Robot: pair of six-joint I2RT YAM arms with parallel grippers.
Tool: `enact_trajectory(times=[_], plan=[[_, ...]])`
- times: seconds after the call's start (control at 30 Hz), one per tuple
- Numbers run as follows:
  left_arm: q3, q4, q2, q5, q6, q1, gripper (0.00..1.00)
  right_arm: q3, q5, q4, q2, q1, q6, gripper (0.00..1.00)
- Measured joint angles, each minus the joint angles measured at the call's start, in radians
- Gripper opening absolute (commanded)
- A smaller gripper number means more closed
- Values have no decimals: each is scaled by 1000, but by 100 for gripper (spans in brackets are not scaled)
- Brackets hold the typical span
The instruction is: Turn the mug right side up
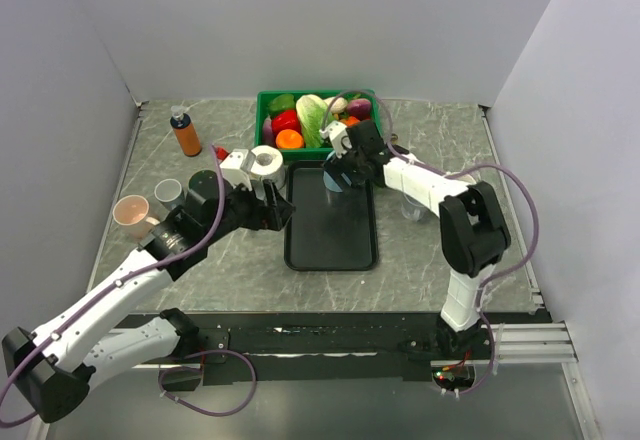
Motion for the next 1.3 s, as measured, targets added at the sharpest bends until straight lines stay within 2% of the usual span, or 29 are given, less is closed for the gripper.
enact_trajectory(times=[0.2,0.33,0.37,0.5,0.57,0.73,0.93,0.97,1.0,1.03,1.07,1.3], plan=[[-14,-5,-48,18,7,0,96,58,7,22,96,0,-93,86],[-15,-15,-57,18,12,0,96,97,3,3,146,1,-123,81],[-15,-19,-58,18,14,0,96,106,0,2,154,1,-126,72],[-23,-24,-59,16,23,0,96,107,2,-4,153,3,-121,66],[-25,-29,-58,16,24,0,96,102,9,-3,150,8,-109,56],[-30,-29,-56,16,24,0,96,51,20,6,118,15,-89,46],[-37,-29,-56,16,23,0,96,43,26,2,113,16,-68,26],[-39,-29,-57,16,23,0,96,42,29,3,113,16,-60,18],[-41,-29,-58,16,23,0,96,42,31,7,112,16,-51,13],[-44,-29,-59,15,23,0,96,42,31,9,113,16,-49,4],[-46,-30,-60,13,23,0,96,41,28,7,111,16,-43,0],[-51,-32,-73,9,21,0,96,41,31,6,111,16,-13,0]])
